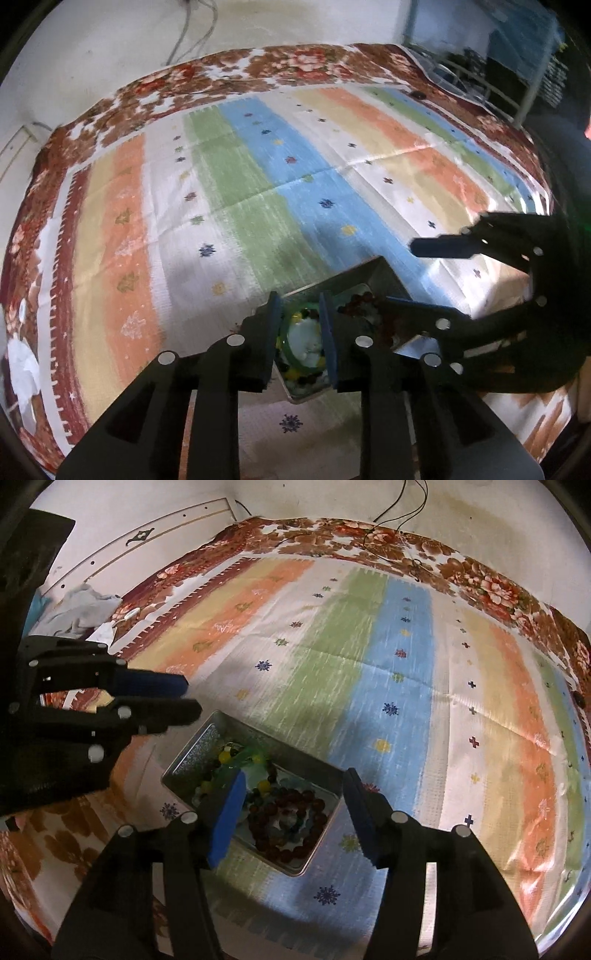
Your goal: Organize jewelry
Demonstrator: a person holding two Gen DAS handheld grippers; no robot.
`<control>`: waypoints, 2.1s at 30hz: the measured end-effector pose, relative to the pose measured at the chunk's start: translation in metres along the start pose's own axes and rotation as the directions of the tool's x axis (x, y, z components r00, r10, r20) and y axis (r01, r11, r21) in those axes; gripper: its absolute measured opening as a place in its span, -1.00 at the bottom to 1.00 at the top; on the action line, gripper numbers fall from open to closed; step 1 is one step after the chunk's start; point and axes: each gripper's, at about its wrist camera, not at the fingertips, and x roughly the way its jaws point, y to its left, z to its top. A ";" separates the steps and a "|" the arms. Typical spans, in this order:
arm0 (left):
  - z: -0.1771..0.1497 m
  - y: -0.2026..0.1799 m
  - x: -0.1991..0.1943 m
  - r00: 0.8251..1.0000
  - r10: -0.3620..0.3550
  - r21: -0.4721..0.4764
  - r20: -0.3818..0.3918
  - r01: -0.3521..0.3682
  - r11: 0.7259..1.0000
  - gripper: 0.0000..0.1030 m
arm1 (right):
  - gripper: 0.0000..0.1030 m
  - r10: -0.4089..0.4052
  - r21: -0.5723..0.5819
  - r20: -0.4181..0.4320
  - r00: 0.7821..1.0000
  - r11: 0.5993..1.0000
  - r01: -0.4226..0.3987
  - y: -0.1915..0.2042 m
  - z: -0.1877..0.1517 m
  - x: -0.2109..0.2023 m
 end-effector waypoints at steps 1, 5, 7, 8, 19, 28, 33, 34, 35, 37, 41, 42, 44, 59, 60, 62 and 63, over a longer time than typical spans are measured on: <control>0.000 0.004 0.000 1.000 0.003 -0.014 0.000 -0.003 1.000 -0.51 | 0.09 0.001 0.001 -0.003 1.000 1.000 -0.001 -0.001 0.000 0.001; 0.001 0.010 -0.003 1.000 0.016 -0.040 0.010 -0.016 0.999 0.03 | 0.25 -0.017 -0.013 0.004 1.000 1.000 0.017 -0.001 0.000 0.000; 0.001 0.011 -0.007 1.000 0.007 -0.046 0.023 -0.006 0.999 0.42 | 0.40 -0.016 -0.021 0.025 1.000 1.000 0.017 -0.001 -0.001 -0.004; 0.000 0.012 -0.012 0.999 -0.004 -0.049 0.040 0.006 0.999 0.55 | 0.50 -0.012 -0.022 0.043 0.999 1.000 0.013 -0.002 -0.003 -0.008; -0.029 0.017 -0.034 0.993 0.020 -0.087 0.116 -0.010 0.996 0.85 | 0.78 0.029 -0.051 0.152 0.988 0.998 -0.022 0.003 -0.029 -0.039; -0.041 0.016 -0.052 0.981 -0.032 -0.119 0.189 0.055 0.991 0.89 | 0.85 0.060 -0.108 0.228 0.972 0.994 -0.035 0.017 -0.039 -0.056; -0.050 0.001 -0.068 0.966 -0.002 -0.096 0.259 0.028 0.995 0.89 | 0.85 0.079 -0.121 0.286 0.955 0.992 -0.046 0.022 -0.049 -0.069; -0.052 -0.001 -0.070 0.963 -0.006 -0.091 0.269 0.032 0.995 0.89 | 0.85 0.081 -0.116 0.297 0.952 0.992 -0.048 0.022 -0.050 -0.072; -0.054 -0.005 -0.072 0.961 -0.009 -0.087 0.277 0.034 0.996 0.89 | 0.86 0.085 -0.112 0.305 0.949 0.992 -0.053 0.022 -0.051 -0.074; -0.058 -0.010 -0.074 0.959 -0.005 -0.086 0.284 0.031 0.996 0.89 | 0.86 0.090 -0.105 0.311 0.946 0.993 -0.060 0.022 -0.054 -0.076; -0.064 -0.019 -0.075 0.958 -0.013 -0.083 0.286 0.039 0.996 0.89 | 0.86 0.090 -0.091 0.314 0.945 0.994 -0.065 0.021 -0.056 -0.078; -0.066 -0.021 -0.074 0.958 -0.006 -0.082 0.286 0.031 0.996 0.89 | 0.86 0.094 -0.090 0.315 0.945 0.994 -0.069 0.021 -0.057 -0.078; -0.069 -0.026 -0.074 0.959 0.033 -0.078 0.283 -0.011 0.997 0.89 | 0.86 0.100 -0.089 0.313 0.945 0.993 -0.075 0.021 -0.059 -0.079; -0.077 -0.040 -0.086 0.931 0.108 -0.059 0.348 -0.093 0.994 0.89 | 0.86 0.129 -0.061 0.375 0.918 0.992 -0.115 0.017 -0.069 -0.091; -0.077 -0.041 -0.086 0.929 0.111 -0.058 0.353 -0.097 0.994 0.89 | 0.86 0.132 -0.059 0.374 0.918 0.991 -0.118 0.017 -0.069 -0.091; -0.077 -0.042 -0.088 0.926 0.114 -0.059 0.361 -0.099 0.993 0.89 | 0.86 0.130 -0.054 0.370 0.920 0.991 -0.118 0.016 -0.068 -0.090; -0.077 -0.042 -0.089 0.924 0.115 -0.060 0.366 -0.100 0.993 0.89 | 0.86 0.130 -0.052 0.368 0.921 0.991 -0.119 0.015 -0.068 -0.090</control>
